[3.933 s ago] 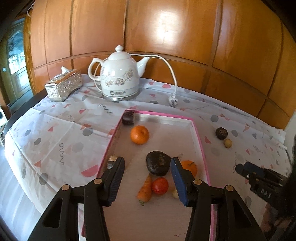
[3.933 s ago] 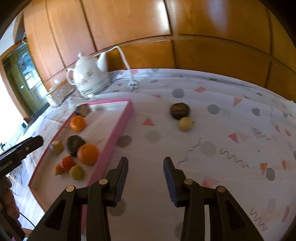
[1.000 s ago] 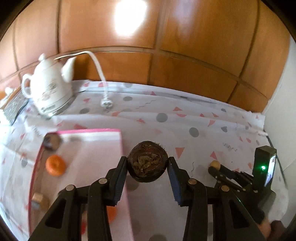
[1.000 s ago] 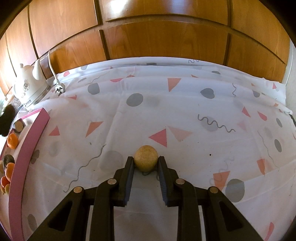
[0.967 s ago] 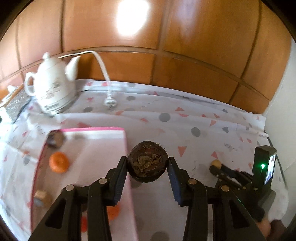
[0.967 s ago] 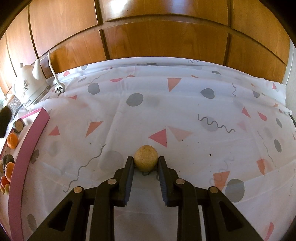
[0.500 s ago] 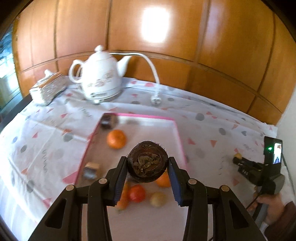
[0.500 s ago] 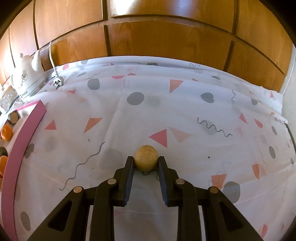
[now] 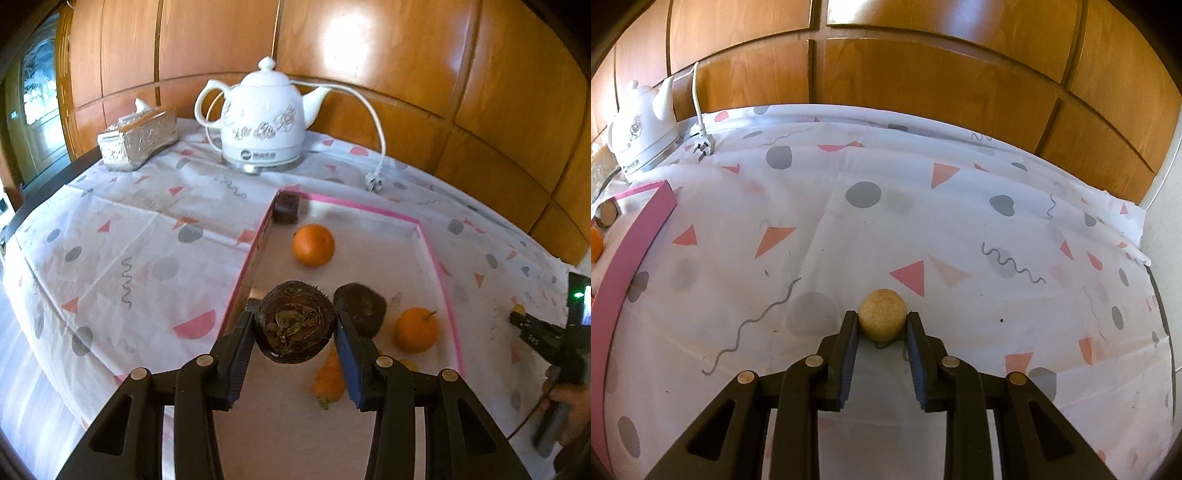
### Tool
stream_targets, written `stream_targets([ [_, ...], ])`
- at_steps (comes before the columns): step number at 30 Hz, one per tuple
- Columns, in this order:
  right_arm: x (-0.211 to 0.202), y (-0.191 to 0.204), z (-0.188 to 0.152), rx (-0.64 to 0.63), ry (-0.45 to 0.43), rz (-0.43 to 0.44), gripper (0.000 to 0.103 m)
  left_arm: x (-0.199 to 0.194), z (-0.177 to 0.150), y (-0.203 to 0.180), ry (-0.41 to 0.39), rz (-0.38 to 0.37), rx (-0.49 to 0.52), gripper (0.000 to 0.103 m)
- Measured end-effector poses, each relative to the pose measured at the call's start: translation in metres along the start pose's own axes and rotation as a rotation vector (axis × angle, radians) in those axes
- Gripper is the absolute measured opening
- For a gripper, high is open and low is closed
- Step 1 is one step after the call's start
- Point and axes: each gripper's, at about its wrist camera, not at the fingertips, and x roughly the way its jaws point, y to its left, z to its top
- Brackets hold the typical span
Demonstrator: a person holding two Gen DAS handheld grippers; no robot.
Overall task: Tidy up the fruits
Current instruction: 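Carry the dark brown fruit into the pink tray and open the left tool, then lower the tan ball into the pink tray and open the right tool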
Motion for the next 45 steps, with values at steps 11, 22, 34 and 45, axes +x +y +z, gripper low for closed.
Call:
stream_targets([
  [11, -0.037, 0.036, -0.003, -0.038, -0.039, 0.116, 0.026, -0.014, -0.001, 0.003, -0.033, -0.007, -0.029, 0.053],
  [22, -0.104, 0.114, -0.005, -0.175, -0.139, 0.389, 0.026, -0.033, -0.002, 0.002, -0.069, -0.011, -0.030, 0.053],
  [34, -0.131, 0.187, -0.034, -0.356, -0.094, 0.584, 0.026, -0.042, -0.008, 0.007, -0.079, 0.003, -0.041, 0.056],
  [45, -0.116, 0.204, -0.040, -0.364, -0.046, 0.577, 0.039, -0.048, -0.010, 0.008, -0.095, 0.021, -0.033, 0.069],
])
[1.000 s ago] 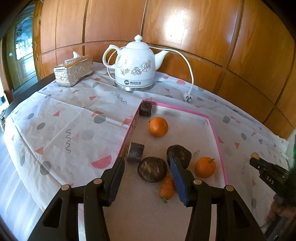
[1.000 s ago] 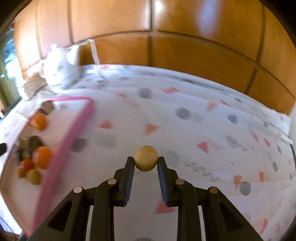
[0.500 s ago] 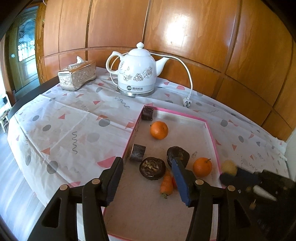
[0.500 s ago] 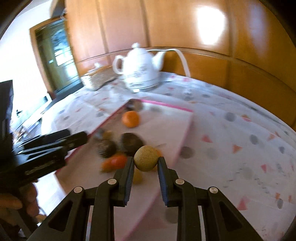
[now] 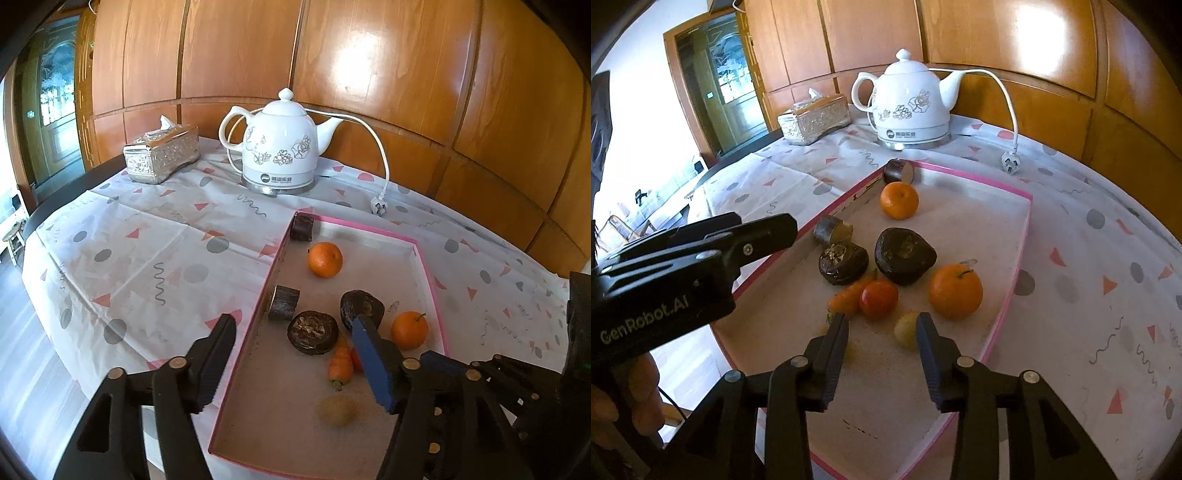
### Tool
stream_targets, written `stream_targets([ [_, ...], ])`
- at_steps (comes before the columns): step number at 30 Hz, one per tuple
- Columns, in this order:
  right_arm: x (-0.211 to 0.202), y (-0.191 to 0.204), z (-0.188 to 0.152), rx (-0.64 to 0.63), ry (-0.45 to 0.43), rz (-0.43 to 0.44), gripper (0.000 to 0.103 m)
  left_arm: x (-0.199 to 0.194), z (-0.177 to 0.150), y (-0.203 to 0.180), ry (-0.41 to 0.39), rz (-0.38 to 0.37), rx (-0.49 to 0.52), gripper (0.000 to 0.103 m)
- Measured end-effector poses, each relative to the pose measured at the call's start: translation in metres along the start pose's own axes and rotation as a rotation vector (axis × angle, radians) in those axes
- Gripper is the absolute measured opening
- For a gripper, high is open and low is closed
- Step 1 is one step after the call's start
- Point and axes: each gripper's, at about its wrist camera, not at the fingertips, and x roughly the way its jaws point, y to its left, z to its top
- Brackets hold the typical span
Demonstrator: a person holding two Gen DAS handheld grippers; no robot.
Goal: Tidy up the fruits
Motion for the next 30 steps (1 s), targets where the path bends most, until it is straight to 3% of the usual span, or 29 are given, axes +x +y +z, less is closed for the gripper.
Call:
stream_targets([
  [5, -0.014, -0.002, 0.000, 0.031, -0.049, -0.023, 0.040, -0.009, -0.002, -0.001, -0.026, 0.010, 0.011, 0.077],
  [8, -0.026, -0.005, -0.001, 0.065, -0.091, -0.068, 0.040, -0.015, -0.003, -0.002, -0.043, 0.016, 0.009, 0.086],
  [12, -0.035, -0.010, -0.005, 0.116, -0.115, -0.133, 0.040, -0.021, -0.004, -0.002, -0.055, 0.015, 0.006, 0.091],
  [15, -0.040, -0.014, -0.010, 0.141, -0.128, -0.179, 0.040, -0.027, -0.007, -0.005, -0.067, 0.017, 0.014, 0.102],
  [25, -0.049, -0.021, -0.019, 0.180, -0.141, -0.245, 0.040, -0.040, -0.012, -0.014, -0.082, -0.006, 0.038, 0.103],
  [30, -0.050, -0.018, -0.024, 0.175, -0.142, -0.264, 0.040, -0.041, -0.014, -0.020, -0.075, 0.020, 0.054, 0.103],
])
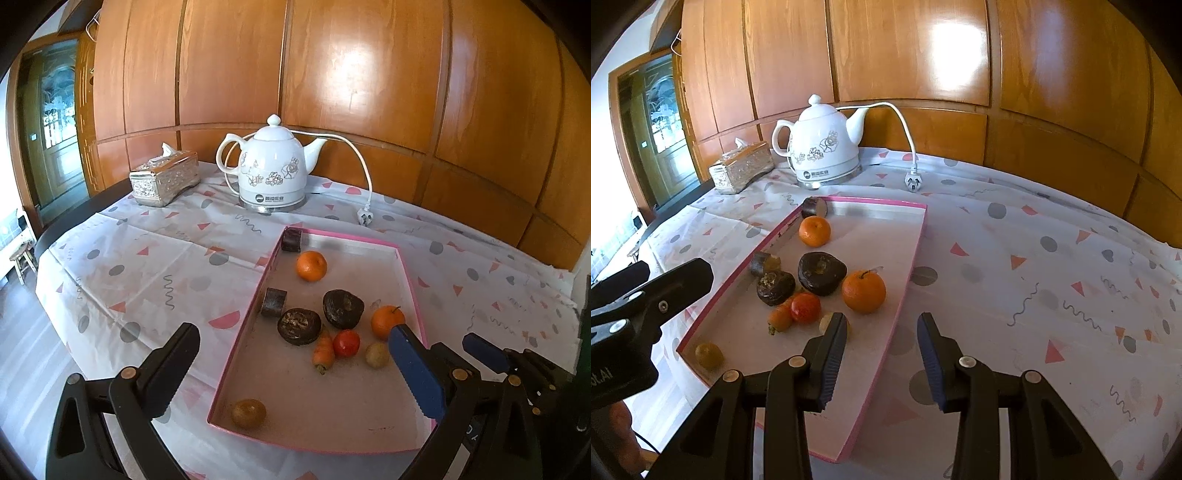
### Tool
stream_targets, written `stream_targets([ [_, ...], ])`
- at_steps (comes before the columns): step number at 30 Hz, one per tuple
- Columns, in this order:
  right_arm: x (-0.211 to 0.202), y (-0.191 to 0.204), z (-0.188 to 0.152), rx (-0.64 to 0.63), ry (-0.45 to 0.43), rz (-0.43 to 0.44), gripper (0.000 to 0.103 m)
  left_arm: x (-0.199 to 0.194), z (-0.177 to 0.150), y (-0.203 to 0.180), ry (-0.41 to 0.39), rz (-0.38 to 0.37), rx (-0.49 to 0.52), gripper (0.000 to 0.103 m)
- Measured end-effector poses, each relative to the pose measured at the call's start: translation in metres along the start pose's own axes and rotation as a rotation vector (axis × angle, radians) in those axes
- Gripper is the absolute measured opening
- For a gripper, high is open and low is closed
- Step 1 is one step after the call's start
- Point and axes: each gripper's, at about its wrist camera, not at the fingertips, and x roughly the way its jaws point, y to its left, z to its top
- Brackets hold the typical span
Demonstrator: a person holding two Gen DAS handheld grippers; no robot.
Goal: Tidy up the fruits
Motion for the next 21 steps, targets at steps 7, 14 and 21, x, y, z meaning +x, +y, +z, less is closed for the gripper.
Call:
stream_targets([
  [7, -0.0048, 0.0009, -0.0008, -0.009, -0.018, -0.013, 0.040, -0.0012, -0.0007, -0.0023, -0.012, 0.033, 0.009, 0.103],
  [14, -0.0053, 0.0011, -0.0005, -0.014, -0.019, -0.010, 0.040, -0.0024, 0.0001, 0.0006, -0.017, 0.037, 0.003, 0.103],
  [21, -0.0056, 0.0031, -0.0008, -0.020, -0.021, -0.008, 0.040, -0.0048, 0.0004, 0.0005, -0.029, 0.036, 0.004, 0.103],
])
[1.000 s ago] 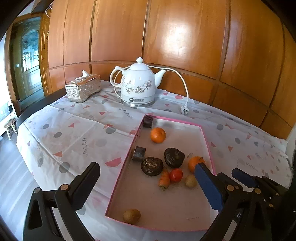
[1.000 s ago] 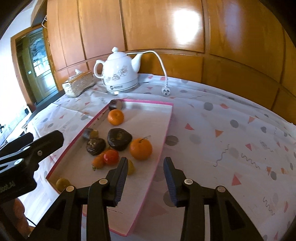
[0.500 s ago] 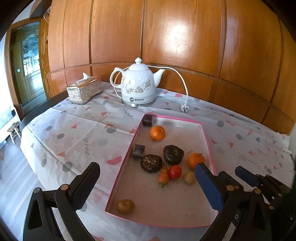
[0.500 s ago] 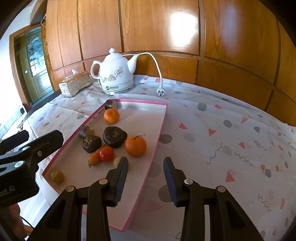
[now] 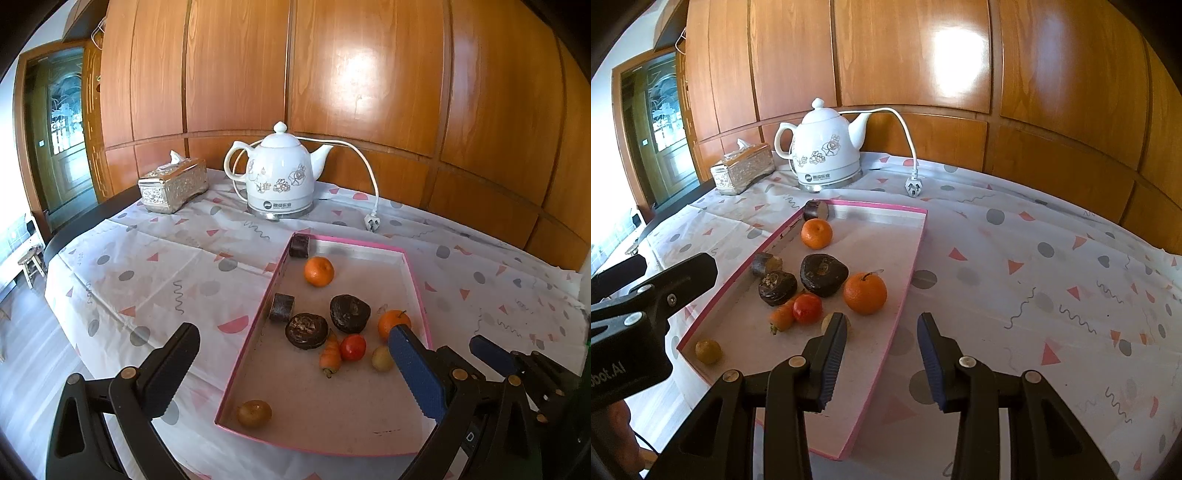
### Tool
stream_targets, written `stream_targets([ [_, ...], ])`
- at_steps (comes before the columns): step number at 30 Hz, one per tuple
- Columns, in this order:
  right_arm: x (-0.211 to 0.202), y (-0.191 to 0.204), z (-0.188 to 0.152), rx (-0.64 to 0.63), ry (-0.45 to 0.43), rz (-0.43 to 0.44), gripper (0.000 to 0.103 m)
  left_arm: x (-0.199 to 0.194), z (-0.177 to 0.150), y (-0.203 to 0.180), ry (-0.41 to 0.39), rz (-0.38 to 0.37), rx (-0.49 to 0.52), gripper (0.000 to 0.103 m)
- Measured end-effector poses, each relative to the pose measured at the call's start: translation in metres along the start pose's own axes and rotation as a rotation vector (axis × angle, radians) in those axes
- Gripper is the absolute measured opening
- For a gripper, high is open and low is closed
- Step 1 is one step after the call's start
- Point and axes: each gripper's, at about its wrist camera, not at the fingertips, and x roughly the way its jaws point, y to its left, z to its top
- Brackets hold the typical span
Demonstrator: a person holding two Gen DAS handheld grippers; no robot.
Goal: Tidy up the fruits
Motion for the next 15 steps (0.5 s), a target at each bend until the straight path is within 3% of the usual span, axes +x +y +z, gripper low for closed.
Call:
stream_targets([
  [15, -0.0011, 0.0021, 0.0000, -0.007, -0.002, 0.003, 0.040, -0.0037, 0.0012, -0.0003, -0.010, 0.000, -0.003, 0.103],
])
